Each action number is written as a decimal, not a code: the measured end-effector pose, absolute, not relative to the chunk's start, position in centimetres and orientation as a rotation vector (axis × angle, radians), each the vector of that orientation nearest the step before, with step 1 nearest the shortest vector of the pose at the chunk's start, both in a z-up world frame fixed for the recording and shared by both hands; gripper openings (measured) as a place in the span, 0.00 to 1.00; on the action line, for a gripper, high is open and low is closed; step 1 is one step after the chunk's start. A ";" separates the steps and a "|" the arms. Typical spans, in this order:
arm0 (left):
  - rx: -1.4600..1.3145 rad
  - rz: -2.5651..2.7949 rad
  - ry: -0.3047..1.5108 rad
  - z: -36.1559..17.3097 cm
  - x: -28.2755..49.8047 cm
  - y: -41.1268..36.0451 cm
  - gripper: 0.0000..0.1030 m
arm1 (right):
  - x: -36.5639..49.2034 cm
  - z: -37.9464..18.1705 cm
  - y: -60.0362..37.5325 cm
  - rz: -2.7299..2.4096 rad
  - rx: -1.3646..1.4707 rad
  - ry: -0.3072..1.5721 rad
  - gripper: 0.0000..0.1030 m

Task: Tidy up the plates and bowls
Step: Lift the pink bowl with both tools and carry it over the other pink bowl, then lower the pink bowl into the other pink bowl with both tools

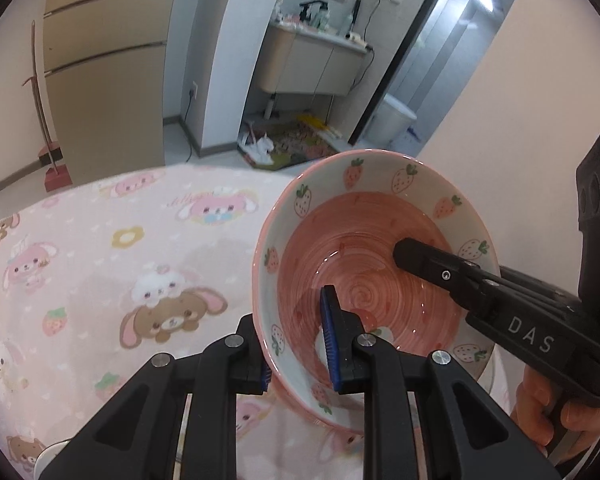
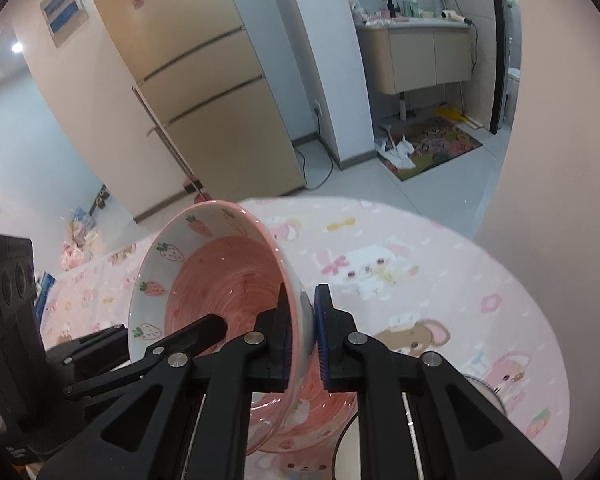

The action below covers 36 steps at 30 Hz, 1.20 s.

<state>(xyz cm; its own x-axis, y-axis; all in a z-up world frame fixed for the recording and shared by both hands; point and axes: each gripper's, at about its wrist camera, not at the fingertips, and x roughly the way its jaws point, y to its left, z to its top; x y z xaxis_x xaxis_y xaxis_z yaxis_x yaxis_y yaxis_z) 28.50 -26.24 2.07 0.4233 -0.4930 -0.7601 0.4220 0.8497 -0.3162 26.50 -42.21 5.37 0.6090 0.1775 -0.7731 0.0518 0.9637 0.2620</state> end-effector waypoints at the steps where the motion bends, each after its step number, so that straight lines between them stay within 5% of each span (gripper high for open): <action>1: -0.066 -0.571 0.986 1.9 28.3 -26.3 0.22 | 26.3 5.0 -42.2 0.077 0.272 0.928 0.10; 36: 0.101 -0.402 0.903 -0.4 25.1 -29.0 0.22 | 25.2 2.1 -42.5 0.002 0.222 0.959 0.13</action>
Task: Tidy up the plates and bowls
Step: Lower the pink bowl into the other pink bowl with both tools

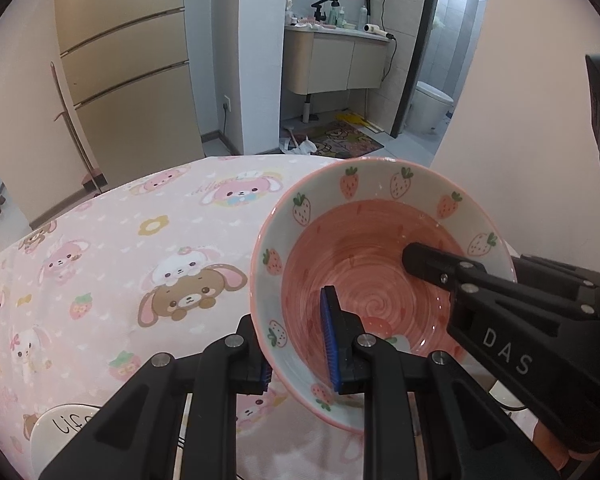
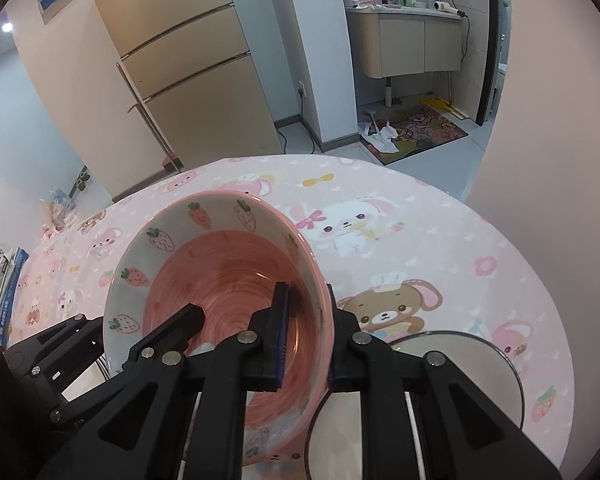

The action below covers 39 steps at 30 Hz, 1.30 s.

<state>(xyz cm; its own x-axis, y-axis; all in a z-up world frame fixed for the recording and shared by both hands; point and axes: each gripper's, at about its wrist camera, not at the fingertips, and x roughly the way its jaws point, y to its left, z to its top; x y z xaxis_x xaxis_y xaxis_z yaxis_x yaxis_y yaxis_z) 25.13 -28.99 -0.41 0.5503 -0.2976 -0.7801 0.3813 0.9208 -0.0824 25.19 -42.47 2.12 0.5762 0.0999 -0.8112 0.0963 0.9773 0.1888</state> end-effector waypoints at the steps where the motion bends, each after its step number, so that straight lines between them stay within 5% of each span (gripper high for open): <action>1: 0.102 -0.401 0.901 -0.4 25.0 -29.0 0.22 | 25.1 2.0 -42.6 -0.001 0.232 0.969 0.13; 39: 0.056 -0.413 1.012 0.2 26.1 -28.0 0.24 | 25.3 2.1 -44.4 0.096 0.317 1.048 0.09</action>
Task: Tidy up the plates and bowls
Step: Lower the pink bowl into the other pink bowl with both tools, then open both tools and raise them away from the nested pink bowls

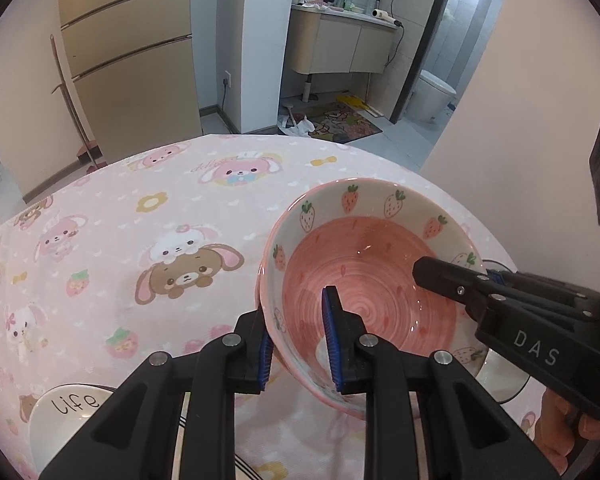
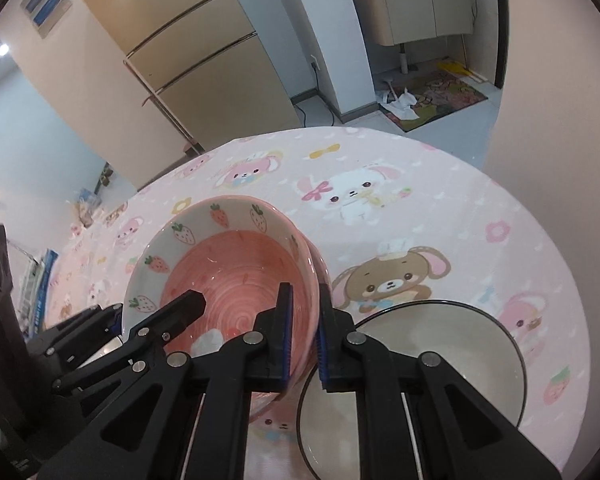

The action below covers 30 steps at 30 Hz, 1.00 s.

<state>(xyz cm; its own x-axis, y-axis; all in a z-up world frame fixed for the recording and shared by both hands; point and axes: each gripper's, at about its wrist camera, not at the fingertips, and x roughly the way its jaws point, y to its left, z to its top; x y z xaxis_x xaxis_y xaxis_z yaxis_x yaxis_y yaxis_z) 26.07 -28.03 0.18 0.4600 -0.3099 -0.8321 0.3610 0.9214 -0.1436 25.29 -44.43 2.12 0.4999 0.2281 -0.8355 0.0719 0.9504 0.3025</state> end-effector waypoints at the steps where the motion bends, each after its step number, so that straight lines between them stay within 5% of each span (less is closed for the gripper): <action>1: 0.055 -0.421 1.019 0.2 26.1 -27.9 0.24 | 25.2 2.2 -44.3 0.099 0.315 1.049 0.09; 30: 0.018 -0.443 0.996 3.6 24.9 -24.3 0.11 | 25.2 2.8 -40.5 -0.007 -0.028 1.042 0.11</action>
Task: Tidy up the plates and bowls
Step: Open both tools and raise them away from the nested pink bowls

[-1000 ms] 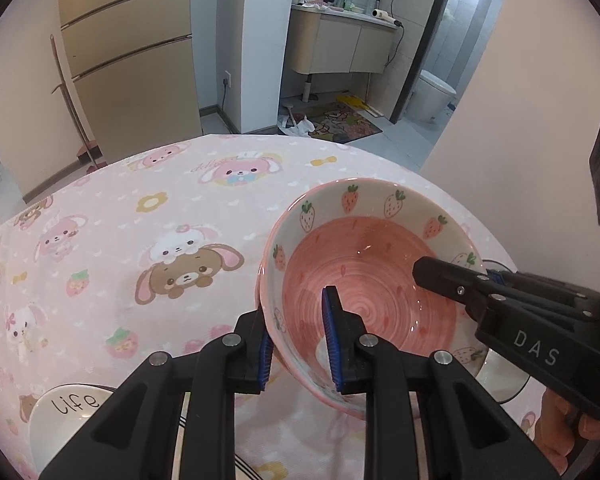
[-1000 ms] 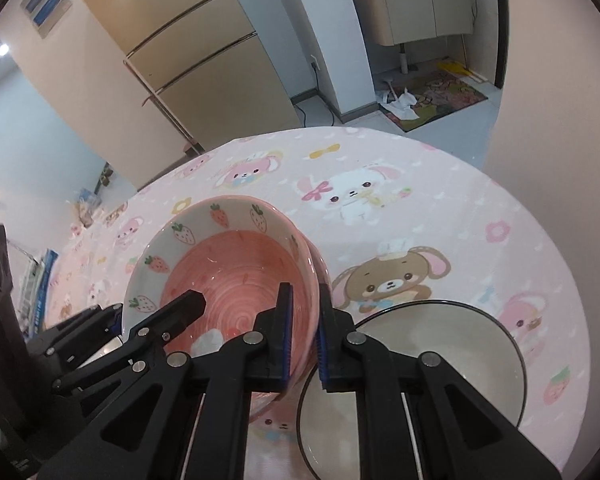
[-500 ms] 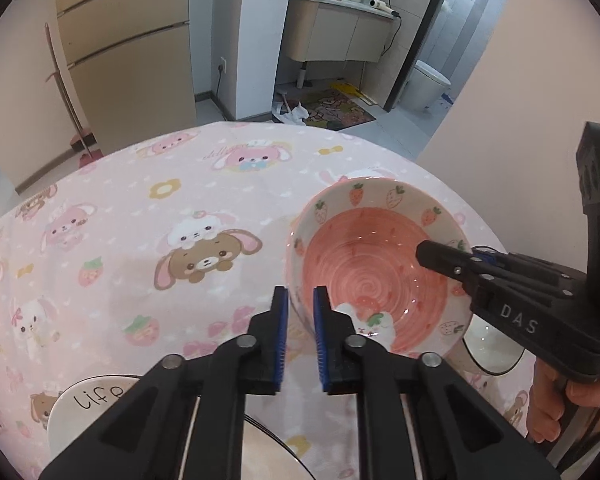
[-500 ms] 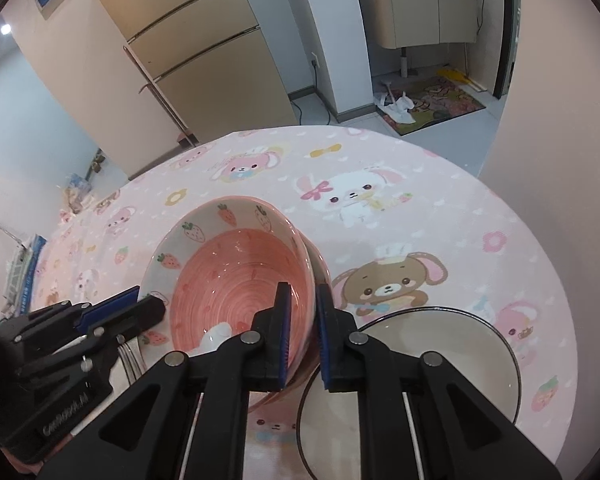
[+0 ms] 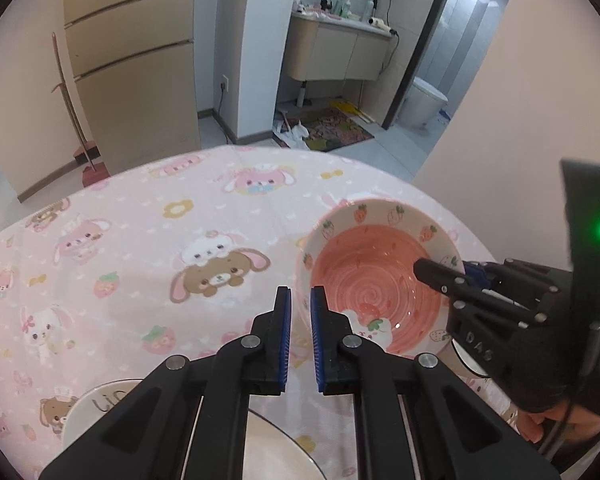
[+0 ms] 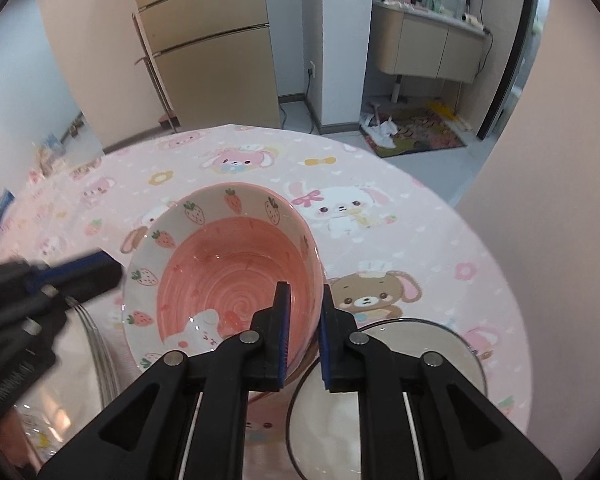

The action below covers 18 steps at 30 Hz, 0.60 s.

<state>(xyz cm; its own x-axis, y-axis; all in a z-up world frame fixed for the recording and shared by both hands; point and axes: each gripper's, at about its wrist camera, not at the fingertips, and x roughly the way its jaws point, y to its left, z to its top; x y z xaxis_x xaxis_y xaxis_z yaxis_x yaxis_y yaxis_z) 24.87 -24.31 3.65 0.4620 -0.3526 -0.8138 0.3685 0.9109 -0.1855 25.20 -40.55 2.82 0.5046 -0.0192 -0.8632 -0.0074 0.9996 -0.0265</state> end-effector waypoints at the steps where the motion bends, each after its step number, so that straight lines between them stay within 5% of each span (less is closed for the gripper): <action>1: 0.016 -0.443 0.994 3.9 24.8 -24.1 0.11 | 25.2 2.8 -40.4 -0.021 -0.051 1.040 0.11; 18: 0.057 -0.452 0.889 6.9 21.0 -20.9 0.11 | 23.5 4.3 -40.9 -0.066 -0.034 1.009 0.10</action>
<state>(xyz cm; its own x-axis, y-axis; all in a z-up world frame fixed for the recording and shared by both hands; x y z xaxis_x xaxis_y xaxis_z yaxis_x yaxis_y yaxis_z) 21.01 -20.86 6.92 0.5425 -0.3567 -0.7606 0.4037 0.9047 -0.1364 23.54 -40.94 4.29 0.5311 -0.0708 -0.8443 0.0395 0.9975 -0.0588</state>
